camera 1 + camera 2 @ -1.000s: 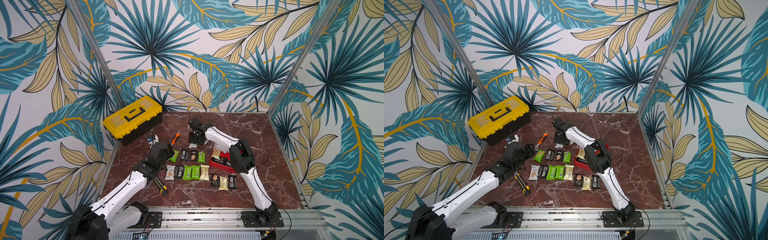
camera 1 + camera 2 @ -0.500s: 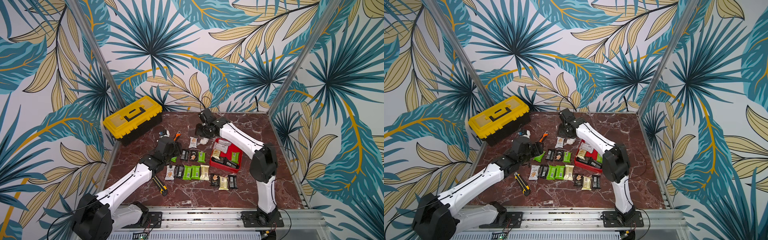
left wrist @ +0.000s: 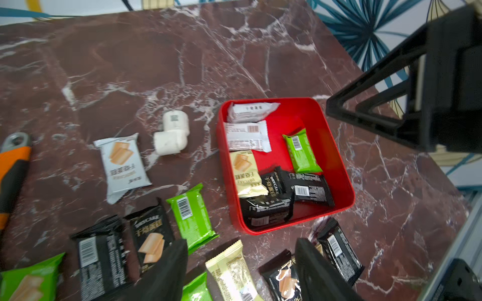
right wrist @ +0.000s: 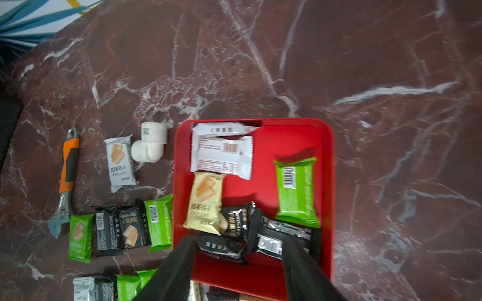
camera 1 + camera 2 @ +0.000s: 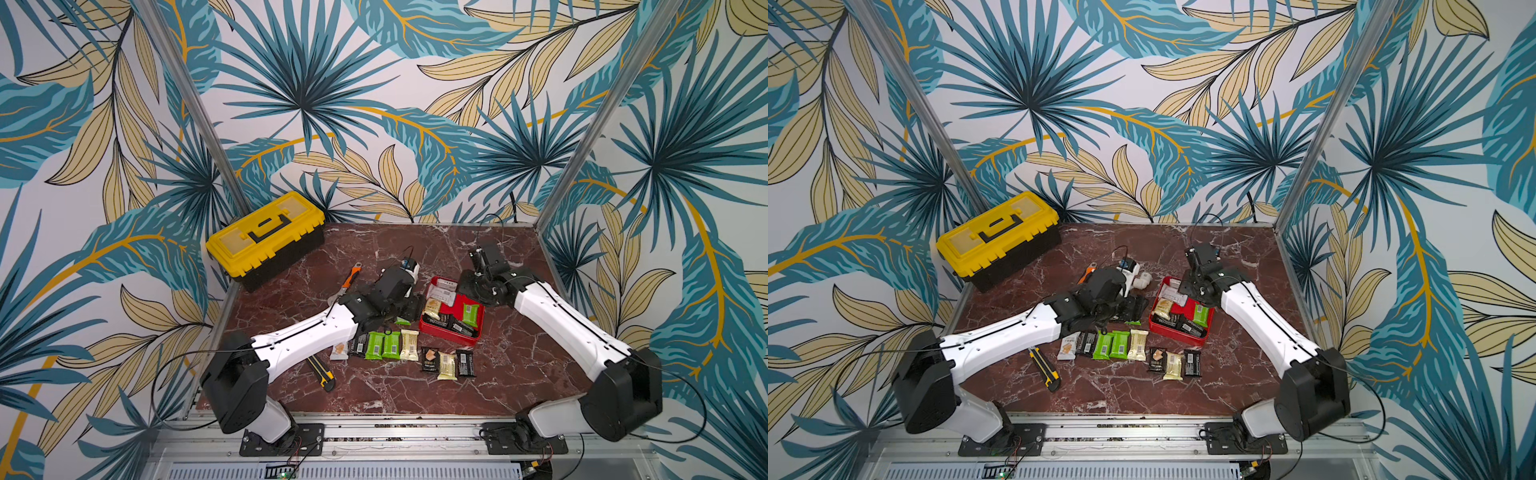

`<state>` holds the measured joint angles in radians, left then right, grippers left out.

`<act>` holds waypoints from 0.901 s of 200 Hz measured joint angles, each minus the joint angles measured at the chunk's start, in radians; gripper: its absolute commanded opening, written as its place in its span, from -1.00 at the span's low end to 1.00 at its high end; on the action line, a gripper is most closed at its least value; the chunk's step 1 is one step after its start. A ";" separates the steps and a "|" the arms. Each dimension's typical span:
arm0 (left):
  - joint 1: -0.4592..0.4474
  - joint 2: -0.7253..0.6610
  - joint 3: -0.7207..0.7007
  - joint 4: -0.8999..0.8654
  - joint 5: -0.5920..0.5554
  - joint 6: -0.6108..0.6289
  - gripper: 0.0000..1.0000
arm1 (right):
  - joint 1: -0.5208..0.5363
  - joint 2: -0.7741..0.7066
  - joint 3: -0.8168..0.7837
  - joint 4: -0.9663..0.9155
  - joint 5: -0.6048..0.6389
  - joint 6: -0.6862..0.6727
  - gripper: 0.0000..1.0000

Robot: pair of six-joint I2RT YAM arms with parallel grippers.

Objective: Take the cookies out of the storage box
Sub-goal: Place the cookie at the center of the board, then pick up the cookie from the storage box.

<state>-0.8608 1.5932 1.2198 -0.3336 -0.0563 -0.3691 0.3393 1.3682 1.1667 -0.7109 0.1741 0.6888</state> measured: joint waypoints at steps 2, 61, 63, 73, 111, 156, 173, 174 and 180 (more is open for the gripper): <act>-0.003 0.010 0.011 -0.005 0.004 0.004 0.41 | -0.003 -0.008 -0.005 -0.001 0.001 0.000 0.17; -0.047 0.354 0.424 -0.283 0.087 0.068 0.45 | -0.077 -0.211 -0.109 -0.052 0.040 0.004 0.17; -0.048 0.362 0.435 -0.291 0.087 0.068 0.45 | -0.077 -0.213 -0.111 -0.053 0.041 0.005 0.17; -0.050 0.412 0.495 -0.343 0.084 0.069 0.47 | -0.080 -0.226 -0.125 -0.061 0.044 0.007 0.17; -0.055 0.559 0.678 -0.528 0.052 0.067 0.49 | -0.088 -0.256 -0.158 -0.090 0.053 0.011 0.17; -0.056 0.656 0.824 -0.632 -0.008 0.048 0.51 | -0.095 -0.283 -0.182 -0.102 0.058 0.012 0.17; -0.056 0.684 0.867 -0.657 -0.040 0.037 0.51 | -0.097 -0.285 -0.188 -0.103 0.059 0.013 0.17; -0.056 0.685 0.869 -0.658 -0.041 0.037 0.51 | -0.097 -0.285 -0.188 -0.103 0.059 0.013 0.17; -0.056 0.693 0.881 -0.665 -0.050 0.033 0.51 | -0.098 -0.286 -0.190 -0.104 0.059 0.014 0.17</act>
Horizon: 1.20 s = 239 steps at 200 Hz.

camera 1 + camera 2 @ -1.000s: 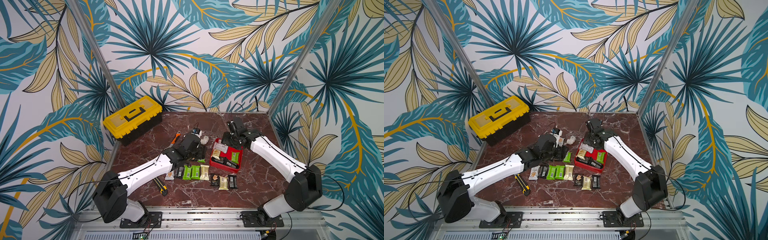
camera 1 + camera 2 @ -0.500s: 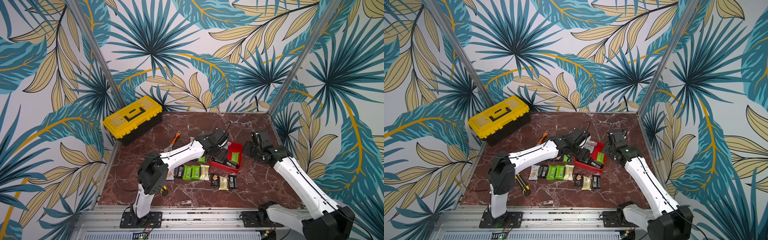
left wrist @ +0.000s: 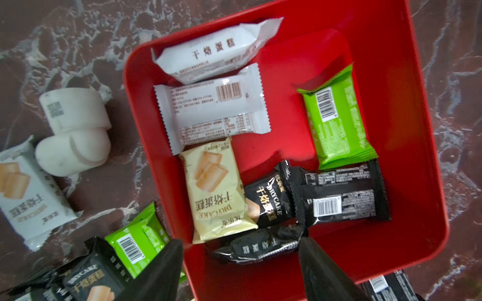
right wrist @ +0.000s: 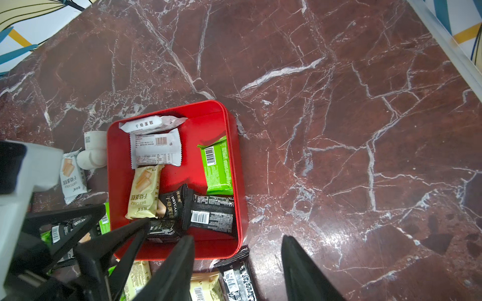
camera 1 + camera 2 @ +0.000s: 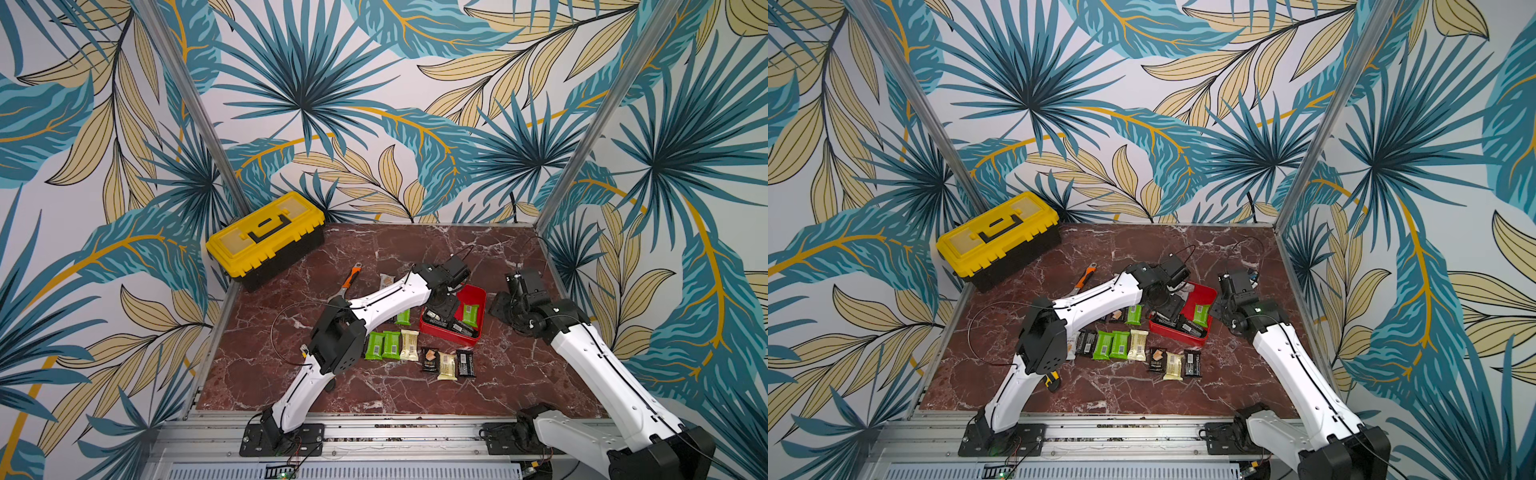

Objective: Take the cookies out of the storage box
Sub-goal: Pick up the cookie from the storage box.

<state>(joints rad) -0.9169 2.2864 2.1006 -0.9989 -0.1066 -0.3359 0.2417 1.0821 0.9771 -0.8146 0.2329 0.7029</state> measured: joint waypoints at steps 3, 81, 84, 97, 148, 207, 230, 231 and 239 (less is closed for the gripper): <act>0.000 0.005 0.006 -0.003 -0.005 -0.002 0.51 | 0.000 0.000 0.000 0.000 0.000 0.000 0.17; -0.003 0.111 0.097 -0.031 -0.051 -0.029 0.45 | -0.001 -0.011 -0.010 -0.003 0.003 0.001 0.17; -0.003 0.114 0.099 -0.029 -0.055 -0.030 0.45 | -0.001 -0.011 -0.010 -0.003 0.003 0.001 0.17; -0.006 0.127 0.100 -0.026 -0.069 -0.032 0.45 | -0.001 -0.011 -0.014 -0.003 0.003 0.001 0.17; -0.008 0.172 0.124 -0.029 -0.063 -0.037 0.33 | -0.002 -0.011 -0.019 -0.003 0.003 0.001 0.17; -0.026 0.175 0.136 -0.019 0.003 -0.019 0.23 | -0.005 -0.011 -0.019 -0.003 0.003 0.001 0.17; -0.050 0.175 0.145 0.003 0.017 -0.004 0.23 | -0.005 -0.011 -0.019 -0.003 0.003 0.001 0.16; -0.051 0.175 0.145 0.004 0.017 -0.003 0.23 | -0.005 -0.011 -0.019 -0.003 0.003 0.001 0.16; -0.056 0.174 0.145 0.014 0.016 0.000 0.26 | -0.006 -0.011 -0.019 -0.003 0.003 0.001 0.17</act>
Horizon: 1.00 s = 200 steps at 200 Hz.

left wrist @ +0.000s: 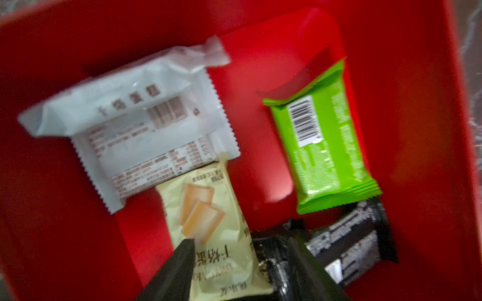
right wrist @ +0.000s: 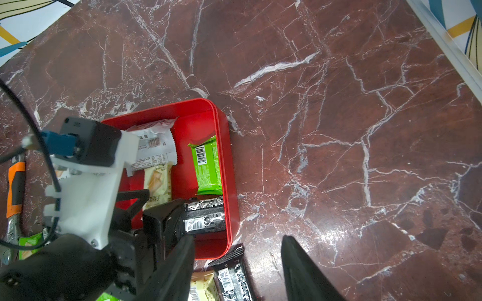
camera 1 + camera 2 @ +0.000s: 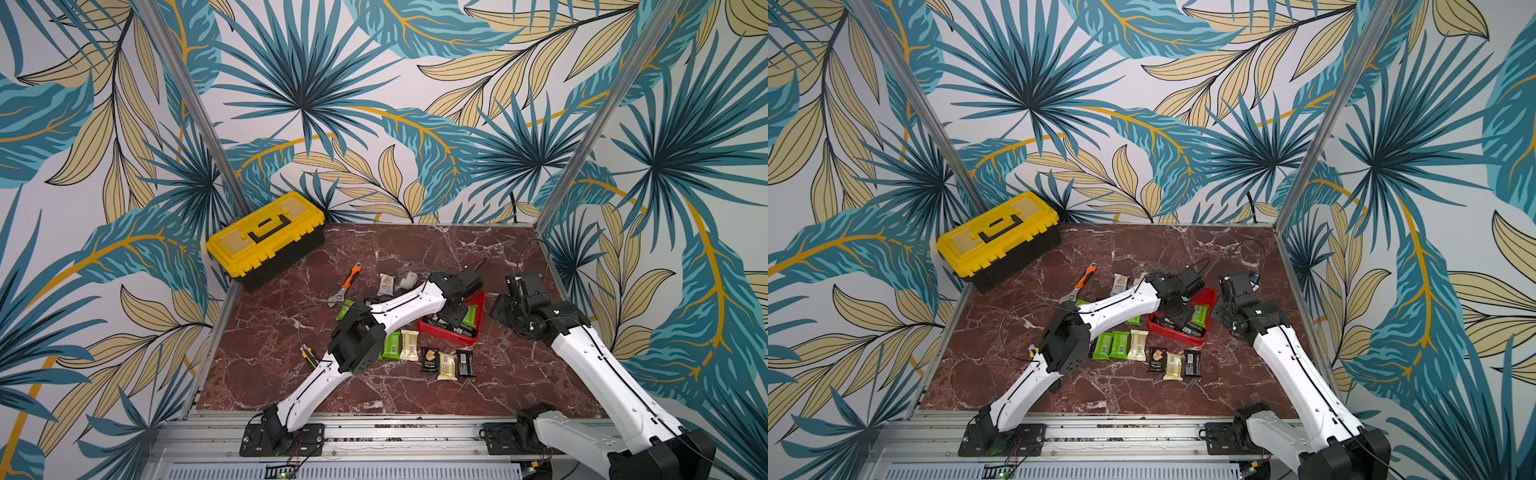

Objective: Take the cookies out of the storage box
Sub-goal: Pick up the cookie from the storage box.

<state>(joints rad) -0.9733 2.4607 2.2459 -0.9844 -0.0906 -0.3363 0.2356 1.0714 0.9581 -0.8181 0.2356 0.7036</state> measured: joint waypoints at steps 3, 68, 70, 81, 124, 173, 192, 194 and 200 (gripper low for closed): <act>-0.001 0.000 0.000 0.003 -0.002 0.001 0.27 | 0.000 0.000 0.000 0.000 0.000 0.000 0.17; 0.021 -0.007 0.000 0.030 -0.089 -0.025 0.45 | 0.000 0.000 0.000 0.000 0.000 0.000 0.17; 0.024 -0.007 0.000 0.030 -0.090 -0.029 0.45 | 0.000 0.000 -0.001 0.000 0.000 0.000 0.17; 0.032 -0.007 0.000 0.030 -0.095 -0.035 0.44 | 0.000 0.000 -0.003 0.000 0.000 0.001 0.16; 0.050 -0.007 0.000 0.031 -0.064 -0.048 0.43 | 0.000 -0.003 -0.009 -0.001 0.000 0.005 0.16; 0.045 -0.006 0.000 0.026 -0.034 -0.050 0.45 | 0.000 -0.007 -0.009 -0.001 0.000 0.014 0.16; 0.045 0.000 0.000 0.025 -0.028 -0.050 0.42 | 0.000 -0.007 -0.009 -0.001 0.000 0.016 0.16; 0.045 0.001 0.000 0.025 -0.028 -0.050 0.42 | 0.000 -0.007 -0.009 -0.001 0.000 0.016 0.16; 0.045 0.005 0.000 0.024 -0.027 -0.050 0.40 | 0.000 -0.007 -0.009 -0.001 0.000 0.018 0.16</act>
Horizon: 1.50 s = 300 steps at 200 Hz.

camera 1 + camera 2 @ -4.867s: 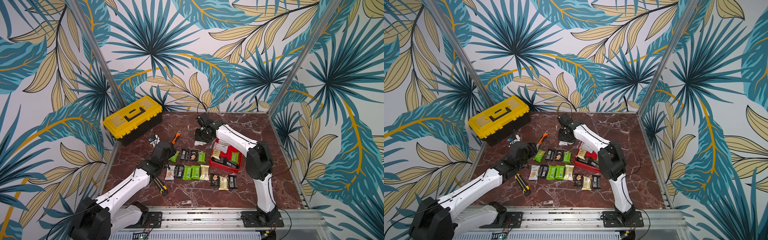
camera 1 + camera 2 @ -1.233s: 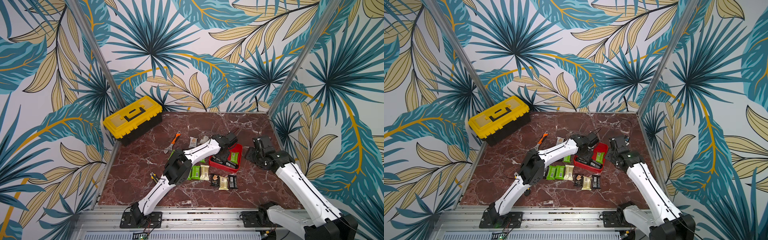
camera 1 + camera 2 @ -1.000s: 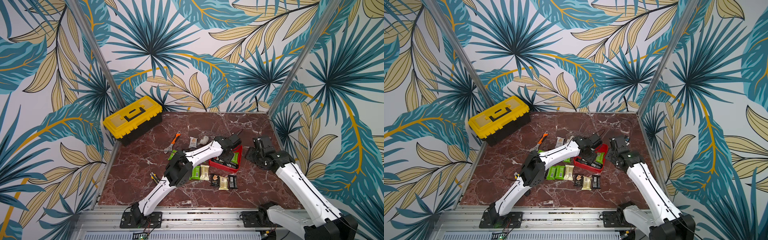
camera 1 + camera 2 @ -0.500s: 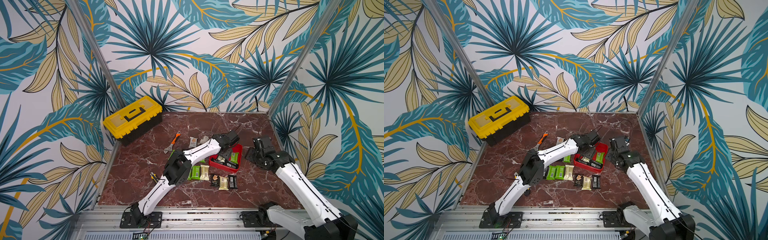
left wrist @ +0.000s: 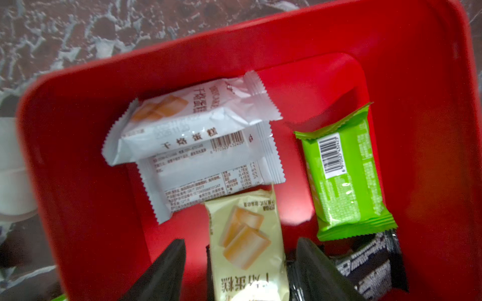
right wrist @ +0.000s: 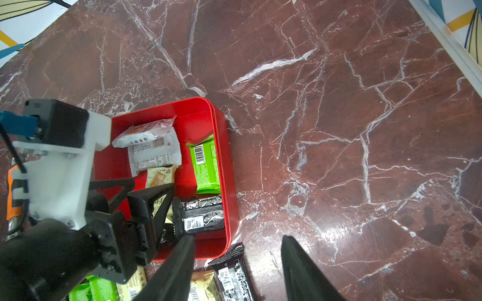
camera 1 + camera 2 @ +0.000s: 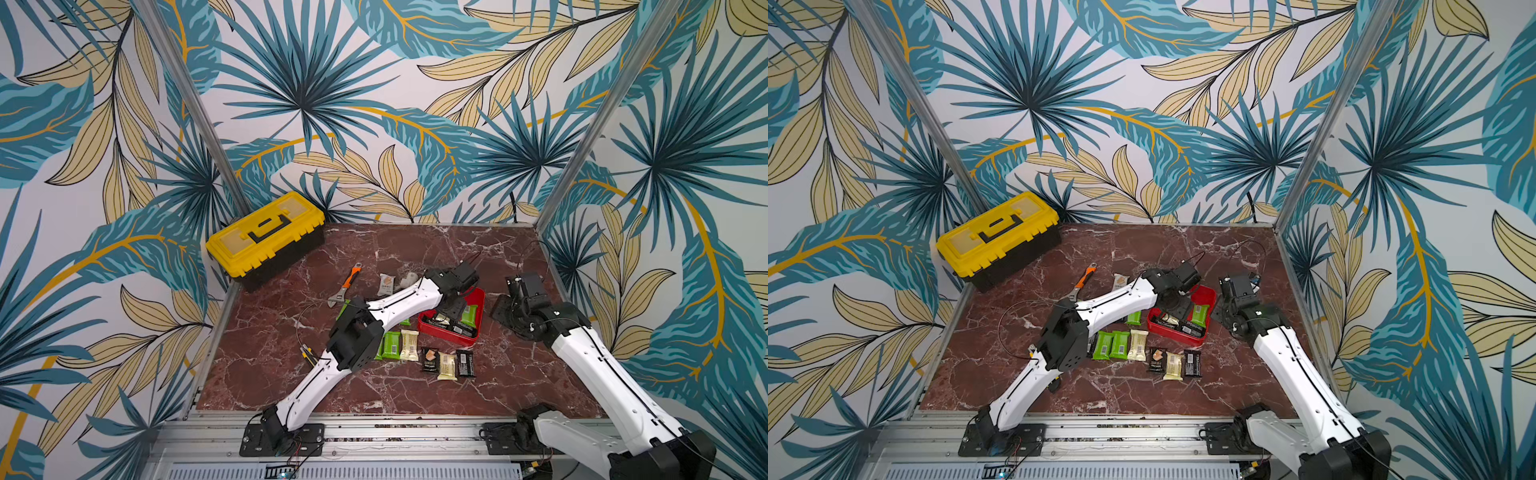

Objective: Take the cookies out of the storage box
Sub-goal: Pick up the cookie from the storage box.

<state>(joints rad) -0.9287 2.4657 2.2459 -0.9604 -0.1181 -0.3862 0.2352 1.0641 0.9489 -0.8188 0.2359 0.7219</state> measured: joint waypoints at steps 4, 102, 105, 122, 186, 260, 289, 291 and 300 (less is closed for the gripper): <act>0.000 0.003 0.000 -0.002 0.000 -0.001 0.39 | 0.000 0.000 0.000 0.000 0.000 0.000 0.16; 0.002 0.048 0.020 -0.018 0.006 -0.008 0.10 | 0.000 -0.010 -0.004 -0.001 0.000 0.004 0.16; 0.002 0.048 0.022 -0.018 0.006 -0.011 0.09 | 0.000 -0.010 -0.004 -0.001 0.000 0.004 0.16; 0.002 0.048 0.026 -0.018 0.006 -0.011 0.03 | 0.000 -0.010 -0.004 -0.001 0.000 0.004 0.16; 0.001 0.048 0.029 -0.018 0.008 -0.014 -0.13 | 0.000 -0.010 -0.004 -0.001 0.000 0.004 0.16; -0.003 -0.023 0.007 -0.010 -0.009 -0.019 -0.13 | 0.000 -0.008 -0.002 -0.002 -0.001 0.003 0.16; 0.001 -0.157 -0.060 0.014 -0.029 -0.032 -0.13 | 0.000 0.006 0.006 -0.002 -0.002 -0.001 0.16; 0.003 -0.171 -0.068 0.018 -0.030 -0.034 -0.13 | 0.000 0.007 0.007 -0.002 -0.002 -0.001 0.16; 0.008 -0.219 -0.100 0.027 -0.031 -0.042 -0.14 | 0.000 0.012 0.009 -0.002 -0.003 -0.004 0.16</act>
<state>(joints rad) -0.9211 2.2467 2.1460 -0.9329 -0.1493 -0.4286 0.2352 1.0760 0.9581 -0.8204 0.2333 0.7181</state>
